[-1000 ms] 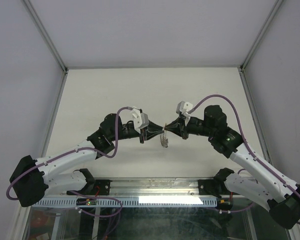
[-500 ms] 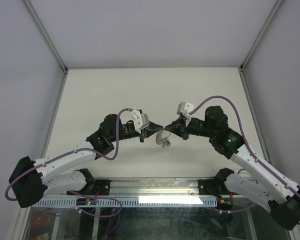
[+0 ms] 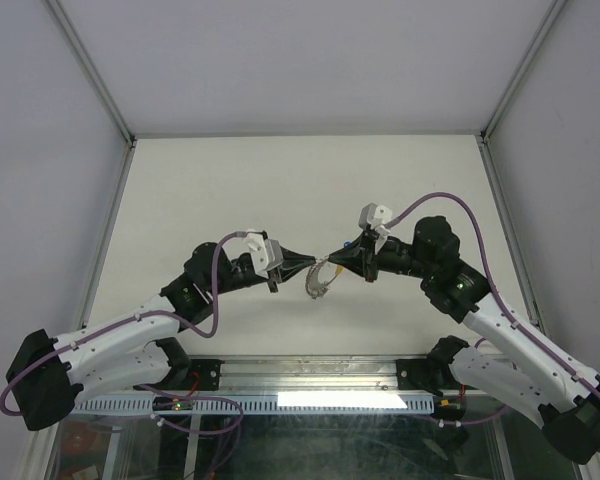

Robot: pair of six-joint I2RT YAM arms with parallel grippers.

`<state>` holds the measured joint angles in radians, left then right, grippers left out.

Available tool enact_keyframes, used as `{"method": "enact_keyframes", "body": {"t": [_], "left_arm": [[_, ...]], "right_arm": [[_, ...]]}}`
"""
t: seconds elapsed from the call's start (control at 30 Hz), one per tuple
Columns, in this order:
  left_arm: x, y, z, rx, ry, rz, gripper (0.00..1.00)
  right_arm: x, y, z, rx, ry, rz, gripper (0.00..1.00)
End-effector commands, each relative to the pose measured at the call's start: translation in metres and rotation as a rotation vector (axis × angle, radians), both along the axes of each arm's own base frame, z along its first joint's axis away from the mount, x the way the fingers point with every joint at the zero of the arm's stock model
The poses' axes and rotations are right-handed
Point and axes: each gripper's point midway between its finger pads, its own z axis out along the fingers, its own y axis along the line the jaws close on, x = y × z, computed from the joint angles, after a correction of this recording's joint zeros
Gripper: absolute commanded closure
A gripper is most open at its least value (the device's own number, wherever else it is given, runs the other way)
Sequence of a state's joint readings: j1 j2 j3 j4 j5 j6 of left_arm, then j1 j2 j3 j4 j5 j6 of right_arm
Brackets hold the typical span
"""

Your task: Put the keys on the keyring

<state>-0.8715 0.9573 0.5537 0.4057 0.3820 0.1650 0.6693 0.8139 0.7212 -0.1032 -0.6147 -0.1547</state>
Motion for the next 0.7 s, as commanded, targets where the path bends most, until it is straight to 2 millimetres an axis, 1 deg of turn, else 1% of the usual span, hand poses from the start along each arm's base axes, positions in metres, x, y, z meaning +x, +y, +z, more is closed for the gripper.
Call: {"method": "enact_keyframes", "body": {"t": [0.0,0.07,0.2,0.27,0.43,0.47,0.5,0.57,0.67], "left_arm": [[-0.007,0.008,0.025,-0.109,-0.068,0.003,1.0],[-0.012,0.009,0.025,-0.114,-0.08,-0.021,1.0],[-0.033,0.007,0.021,-0.083,-0.161,-0.137,1.0],[-0.042,0.006,0.021,-0.076,-0.188,-0.184,0.86],[-0.061,0.009,0.034,-0.096,-0.235,-0.274,0.64],[-0.063,0.01,0.037,-0.104,-0.238,-0.278,0.62],[-0.062,0.011,0.04,-0.111,-0.236,-0.269,0.62],[-0.053,0.012,0.044,-0.123,-0.21,-0.213,0.63],[-0.038,0.012,0.046,-0.125,-0.152,-0.131,0.69]], "right_arm": [[-0.002,0.002,0.033,0.122,-0.038,-0.008,1.0],[-0.003,0.003,0.036,0.141,-0.03,-0.009,1.0],[-0.004,0.004,0.043,0.168,-0.049,0.001,1.0],[-0.004,0.003,0.046,0.176,-0.079,0.003,1.0],[-0.007,0.002,0.044,0.154,-0.196,0.042,1.0],[-0.008,0.001,0.043,0.154,-0.219,0.051,1.0],[-0.012,0.001,0.044,0.152,-0.27,0.077,1.0],[-0.019,0.001,0.044,0.148,-0.348,0.124,1.0],[-0.026,-0.001,0.044,0.145,-0.417,0.165,1.0]]}}
